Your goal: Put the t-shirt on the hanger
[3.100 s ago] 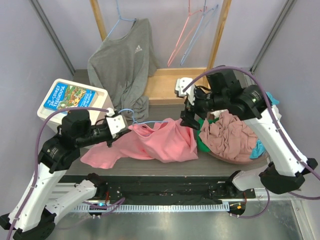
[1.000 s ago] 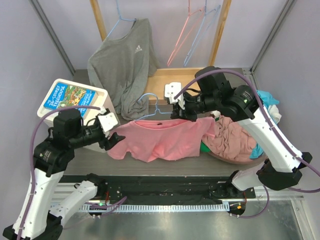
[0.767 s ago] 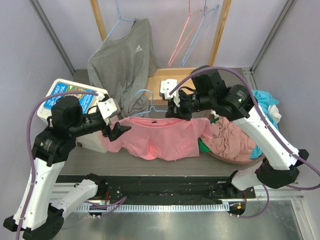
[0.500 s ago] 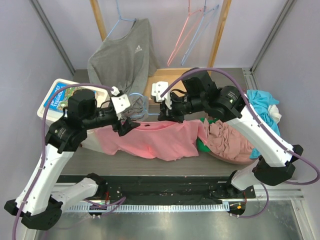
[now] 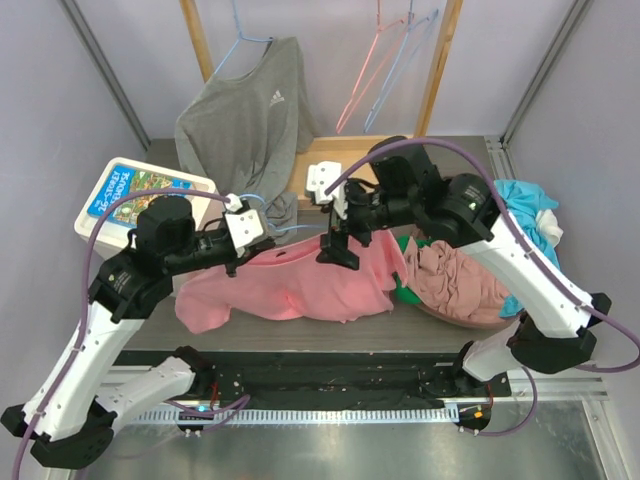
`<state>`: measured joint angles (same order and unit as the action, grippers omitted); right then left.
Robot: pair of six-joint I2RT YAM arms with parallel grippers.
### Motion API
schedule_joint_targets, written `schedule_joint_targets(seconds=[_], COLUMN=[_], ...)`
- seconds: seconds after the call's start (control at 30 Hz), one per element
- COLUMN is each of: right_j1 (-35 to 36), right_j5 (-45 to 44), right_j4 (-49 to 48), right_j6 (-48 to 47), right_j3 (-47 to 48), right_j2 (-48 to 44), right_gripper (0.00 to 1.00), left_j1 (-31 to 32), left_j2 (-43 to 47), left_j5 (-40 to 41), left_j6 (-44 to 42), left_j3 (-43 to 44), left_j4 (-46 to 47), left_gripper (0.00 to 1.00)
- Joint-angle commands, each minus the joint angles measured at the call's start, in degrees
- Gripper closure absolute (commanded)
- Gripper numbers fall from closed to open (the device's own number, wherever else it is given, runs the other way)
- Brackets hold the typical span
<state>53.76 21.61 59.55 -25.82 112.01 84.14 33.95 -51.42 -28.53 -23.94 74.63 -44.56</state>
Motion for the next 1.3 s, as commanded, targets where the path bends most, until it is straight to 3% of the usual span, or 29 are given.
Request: schedule_joint_targets(seconds=[0.0, 0.17, 0.27, 0.47, 0.53, 0.63, 0.67, 0.87, 1.03, 1.07, 1.13, 1.17, 1.23, 1.27], right_j1=[-9.9, -19.3, -21.2, -21.8, -21.9, -22.2, -22.9, -28.5, -28.9, -28.9, -28.9, -28.9, -29.0, -28.9], right_j5=[2.3, 4.3, 5.2, 8.4, 7.8, 6.8, 6.3, 4.1, 2.7, 2.7, 2.7, 2.9, 3.8, 7.3], right_j4=[7.7, 18.1, 17.6, 14.9, 12.8, 13.2, 13.4, 18.8, 19.6, 19.5, 20.1, 20.6, 20.9, 20.9], right_j6=[-3.1, -14.9, -17.0, -16.5, -16.2, -16.3, -16.2, -19.4, -21.4, -21.5, -22.2, -22.3, -22.0, -20.4], right_j3=[2.6, -2.2, -6.0, -9.5, -10.8, -10.6, -9.4, -1.9, -8.0, -8.8, -9.3, -9.0, -6.2, -3.5], right_j2=[-5.7, -8.2, -9.2, -7.9, -8.0, -7.5, -7.7, -9.8, -11.8, -11.5, -10.8, -10.0, -9.1, -7.4], right_gripper=[0.0, 0.07, 0.19, 0.32, 0.46, 0.98, 0.99, 0.99, 0.99, 0.88, 0.57, 0.31, 0.16, 0.15], left_j1=[-1.9, -2.2, -2.2, -2.1, -2.1, -2.3, -2.6, -4.6, -5.5, -5.4, -5.4, -5.4, -5.4, -5.5], left_j2=[3.5, 4.7, 4.0, 3.3, 3.3, 3.7, 3.9, 5.1, 4.1, 4.0, 3.5, 3.2, 2.4, 2.1], left_j5=[-1.4, -2.9, -4.9, -5.1, -5.0, -3.9, -3.0, 0.2, -3.2, -3.8, -4.9, -5.2, -6.3, -7.3], left_j6=[-1.8, -3.6, -3.4, -2.3, -1.8, -1.2, -0.7, 0.3, 2.0, 2.1, 2.0, 1.8, 0.7, 0.2], left_j3=[0.2, 0.6, 1.6, 2.3, 2.3, 1.5, 0.9, -2.6, -2.3, -1.9, -1.3, -0.7, -0.2, 0.3], left_j4=[0.8, -1.3, -2.7, -2.3, -2.4, -2.0, -1.9, 0.3, 2.4, 2.7, 2.6, 1.8, 0.7, -0.2], left_gripper=[1.0, 1.0, 1.0, 1.0, 1.0, 1.0, 1.0, 1.0, 1.0, 1.0, 1.0, 1.0, 1.0, 1.0])
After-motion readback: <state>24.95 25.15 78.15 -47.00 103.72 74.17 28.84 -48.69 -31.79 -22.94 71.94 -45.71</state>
